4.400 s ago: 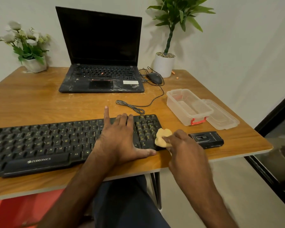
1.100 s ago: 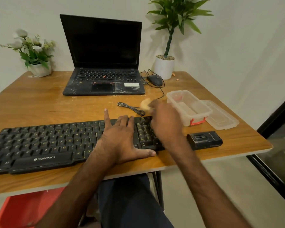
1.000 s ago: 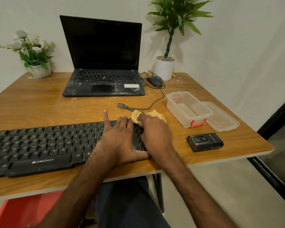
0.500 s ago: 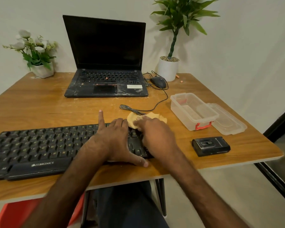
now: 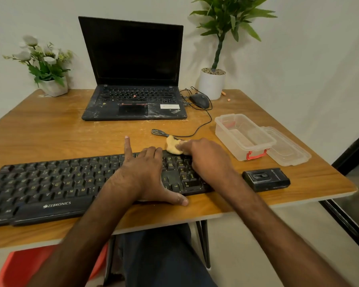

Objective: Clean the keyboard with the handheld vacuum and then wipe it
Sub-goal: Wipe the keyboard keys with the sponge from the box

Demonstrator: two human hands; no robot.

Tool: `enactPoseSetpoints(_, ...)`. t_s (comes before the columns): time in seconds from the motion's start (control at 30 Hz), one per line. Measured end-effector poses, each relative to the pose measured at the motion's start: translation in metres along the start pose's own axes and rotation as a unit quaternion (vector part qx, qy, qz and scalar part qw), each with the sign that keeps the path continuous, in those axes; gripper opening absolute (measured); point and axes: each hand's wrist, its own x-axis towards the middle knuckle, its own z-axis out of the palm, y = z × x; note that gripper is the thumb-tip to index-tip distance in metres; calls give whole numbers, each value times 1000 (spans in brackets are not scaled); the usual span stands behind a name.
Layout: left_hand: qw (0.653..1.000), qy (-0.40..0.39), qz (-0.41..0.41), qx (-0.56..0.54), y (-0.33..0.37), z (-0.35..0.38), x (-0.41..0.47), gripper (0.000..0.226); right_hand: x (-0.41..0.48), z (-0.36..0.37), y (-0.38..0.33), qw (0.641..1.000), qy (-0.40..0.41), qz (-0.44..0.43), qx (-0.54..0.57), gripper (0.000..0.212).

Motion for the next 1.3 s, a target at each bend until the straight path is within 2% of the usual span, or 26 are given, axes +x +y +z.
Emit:
enactPoseSetpoints(0.1, 1000, -2, -5, 1, 1, -2, 0, 152, 11, 5, 11, 1000, 5, 27, 11, 55)
enactPoseSetpoints(0.27, 1000, -12, -8, 9, 1, -2, 0, 150, -2, 16, -2, 995, 6, -94, 26, 56)
enactPoseSetpoints(0.5, 1000, -26, -10, -3, 1, -4, -1, 154, -4, -2, 37, 999, -5, -38, 19, 51)
enactPoseSetpoints(0.7, 999, -40, -20, 15, 4, -7, 2, 151, -2, 10, 2, 993, 14, -115, 10, 58)
enactPoseSetpoints(0.77, 999, -44, -19, 7, 3, -6, 2, 153, -6, 4, 19, 996, 1, -85, 25, 56)
enactPoseSetpoints(0.83, 999, -42, -15, 0, 1, -5, 1, 153, -11, -3, 39, 996, -6, -18, 83, 51)
enactPoseSetpoints(0.9, 999, -40, -15, -2, 2, -4, 2, 153, -14, -5, 44, 991, 13, 20, 129, 49)
enactPoseSetpoints(1.0, 999, -41, -19, 4, 3, -4, 3, 155, -16, 0, 17, 991, 26, -16, 127, 50)
enactPoseSetpoints(1.1, 999, -35, -19, 3, 2, -2, 3, 154, -28, 0, -10, 995, 20, -66, 75, 55)
enactPoseSetpoints(1.23, 999, -43, -20, 9, 3, -4, 4, 153, -57, 4, -7, 995, -27, -77, 55, 65)
enactPoseSetpoints(1.3, 998, -49, -22, 10, 4, -5, 3, 153, -76, 6, -6, 994, 7, -91, 57, 71)
